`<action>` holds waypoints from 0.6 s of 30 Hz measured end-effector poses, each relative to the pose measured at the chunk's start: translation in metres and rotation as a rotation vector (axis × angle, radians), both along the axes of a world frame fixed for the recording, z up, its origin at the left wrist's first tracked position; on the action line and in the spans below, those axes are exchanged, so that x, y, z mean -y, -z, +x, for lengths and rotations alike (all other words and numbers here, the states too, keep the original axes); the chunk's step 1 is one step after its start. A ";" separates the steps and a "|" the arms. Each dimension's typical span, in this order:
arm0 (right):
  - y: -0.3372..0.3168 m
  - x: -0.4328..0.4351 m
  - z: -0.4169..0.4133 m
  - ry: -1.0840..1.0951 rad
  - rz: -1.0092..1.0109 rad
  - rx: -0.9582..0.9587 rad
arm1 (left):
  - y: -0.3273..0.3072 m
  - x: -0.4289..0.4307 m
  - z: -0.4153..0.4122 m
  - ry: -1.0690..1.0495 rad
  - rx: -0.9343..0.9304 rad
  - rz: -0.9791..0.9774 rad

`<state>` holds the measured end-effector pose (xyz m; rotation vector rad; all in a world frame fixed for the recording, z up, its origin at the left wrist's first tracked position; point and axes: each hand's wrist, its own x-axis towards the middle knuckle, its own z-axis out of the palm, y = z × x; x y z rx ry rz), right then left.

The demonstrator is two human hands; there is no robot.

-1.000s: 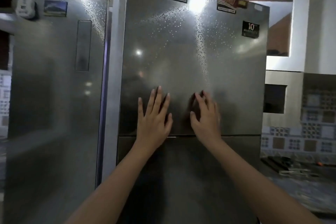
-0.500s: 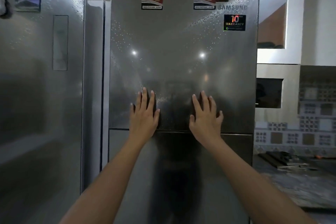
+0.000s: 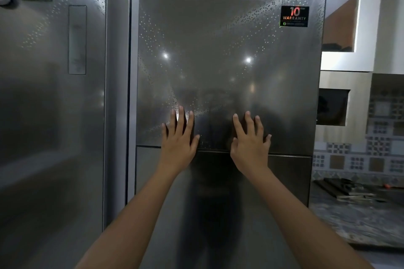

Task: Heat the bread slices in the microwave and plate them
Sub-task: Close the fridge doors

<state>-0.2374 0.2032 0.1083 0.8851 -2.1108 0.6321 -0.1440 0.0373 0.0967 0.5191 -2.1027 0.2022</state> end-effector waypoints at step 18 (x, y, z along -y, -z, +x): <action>0.031 0.052 0.080 -0.053 0.087 0.169 | 0.045 0.036 0.097 0.042 0.395 0.087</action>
